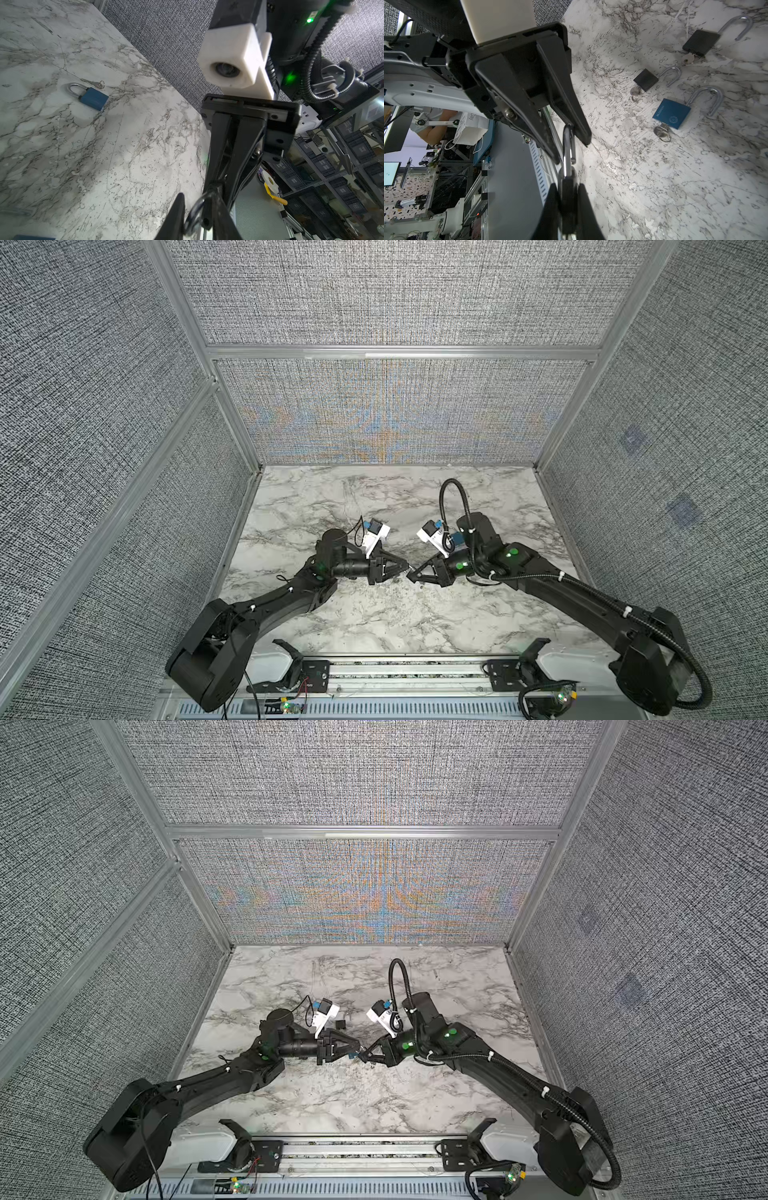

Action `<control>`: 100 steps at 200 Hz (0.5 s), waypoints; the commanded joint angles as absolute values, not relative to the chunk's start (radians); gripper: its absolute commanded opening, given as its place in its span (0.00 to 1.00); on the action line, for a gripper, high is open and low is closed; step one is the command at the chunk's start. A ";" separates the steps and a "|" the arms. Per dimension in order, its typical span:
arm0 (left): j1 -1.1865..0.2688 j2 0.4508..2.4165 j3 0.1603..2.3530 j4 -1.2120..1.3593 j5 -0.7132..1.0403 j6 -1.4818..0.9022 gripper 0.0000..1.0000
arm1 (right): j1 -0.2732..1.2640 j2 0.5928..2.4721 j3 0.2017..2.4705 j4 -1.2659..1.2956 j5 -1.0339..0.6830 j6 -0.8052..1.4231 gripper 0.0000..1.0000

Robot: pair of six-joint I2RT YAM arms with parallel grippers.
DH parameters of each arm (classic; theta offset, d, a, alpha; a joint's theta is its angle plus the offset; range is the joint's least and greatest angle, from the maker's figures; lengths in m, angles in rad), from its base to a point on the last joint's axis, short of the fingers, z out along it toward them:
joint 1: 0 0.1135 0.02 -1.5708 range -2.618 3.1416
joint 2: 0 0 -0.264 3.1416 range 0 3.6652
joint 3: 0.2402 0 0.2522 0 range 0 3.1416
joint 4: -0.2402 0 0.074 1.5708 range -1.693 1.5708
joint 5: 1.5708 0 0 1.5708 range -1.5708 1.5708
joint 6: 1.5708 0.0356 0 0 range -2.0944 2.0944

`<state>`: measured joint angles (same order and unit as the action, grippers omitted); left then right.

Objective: Lock with the key

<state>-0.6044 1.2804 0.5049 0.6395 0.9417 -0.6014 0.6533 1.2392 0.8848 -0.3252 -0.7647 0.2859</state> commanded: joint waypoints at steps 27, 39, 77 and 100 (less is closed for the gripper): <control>-0.602 1.271 0.508 0.629 0.931 -0.577 0.24 | 0.653 1.244 0.898 -0.310 -0.786 0.290 0.00; -0.603 1.270 0.509 0.622 0.924 -0.571 0.23 | 0.653 1.243 0.898 -0.308 -0.787 0.292 0.00; -0.602 1.265 0.509 0.595 0.910 -0.557 0.22 | 0.653 1.242 0.896 -0.309 -0.797 0.295 0.00; -0.601 1.261 0.511 0.579 0.904 -0.548 0.18 | 0.653 1.237 0.895 -0.306 -0.803 0.298 0.00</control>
<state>-0.6044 1.2663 0.5049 0.5964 0.9215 -0.5743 0.6525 1.2430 0.8848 -0.3256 -0.7742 0.2924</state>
